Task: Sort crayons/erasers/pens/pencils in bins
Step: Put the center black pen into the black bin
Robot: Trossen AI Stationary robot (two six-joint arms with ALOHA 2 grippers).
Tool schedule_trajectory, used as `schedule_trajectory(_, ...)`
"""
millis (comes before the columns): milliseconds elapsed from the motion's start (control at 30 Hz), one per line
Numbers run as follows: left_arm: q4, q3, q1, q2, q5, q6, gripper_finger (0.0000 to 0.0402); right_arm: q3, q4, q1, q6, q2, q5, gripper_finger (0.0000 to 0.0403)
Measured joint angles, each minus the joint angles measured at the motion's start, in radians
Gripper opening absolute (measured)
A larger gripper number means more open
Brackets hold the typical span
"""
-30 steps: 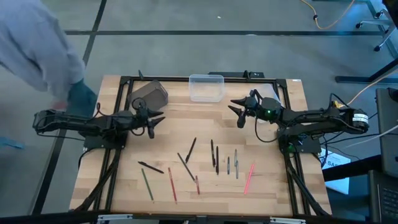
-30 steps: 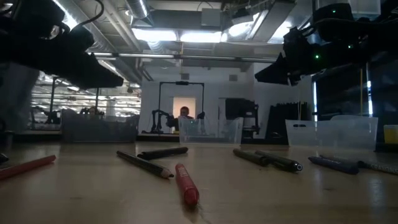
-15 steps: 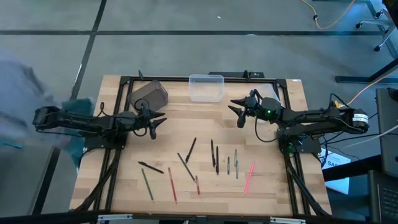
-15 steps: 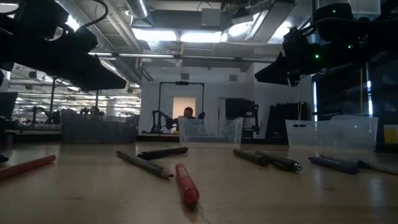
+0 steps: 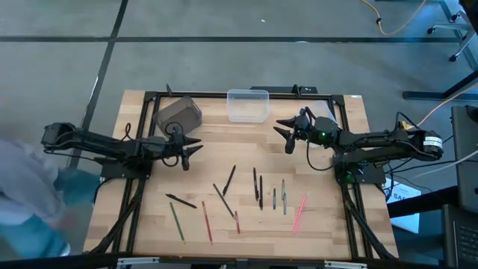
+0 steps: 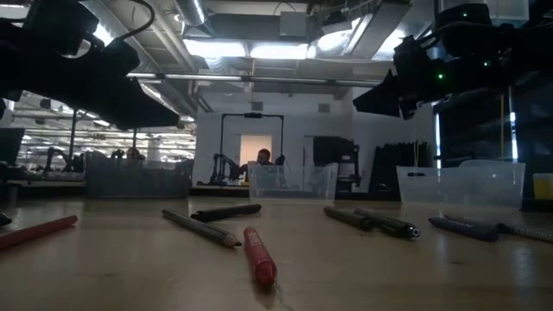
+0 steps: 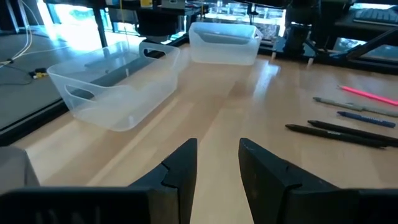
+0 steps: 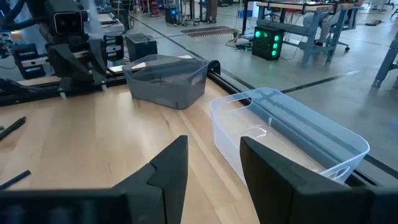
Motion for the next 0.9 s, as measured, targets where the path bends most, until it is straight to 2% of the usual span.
schedule_trajectory(233, 0.075, 0.000, -0.012, 0.047, -0.028, 0.000, 0.0112, 0.035, 0.018, 0.000, 0.000, 0.030, -0.041, 0.0152)
schedule_trajectory(367, 0.082, 0.036, -0.014, 0.084, -0.028, 0.001, 0.0114, 0.106, 0.011, 0.010, -0.010, 0.124, -0.093, 0.0152)
schedule_trajectory(567, -0.003, 0.150, -0.051, 0.176, -0.036, 0.050, 0.0114, 0.232, -0.034, 0.037, -0.055, 0.291, -0.160, 0.0152)
schedule_trajectory(767, -0.023, 0.198, -0.109, 0.235, -0.056, 0.046, 0.0113, 0.356, -0.171, 0.086, -0.093, 0.411, -0.167, 0.0152)
schedule_trajectory(900, -0.028, 0.198, -0.161, 0.256, -0.110, -0.010, 0.0113, 0.416, -0.222, 0.129, -0.131, 0.465, -0.169, 0.0152)
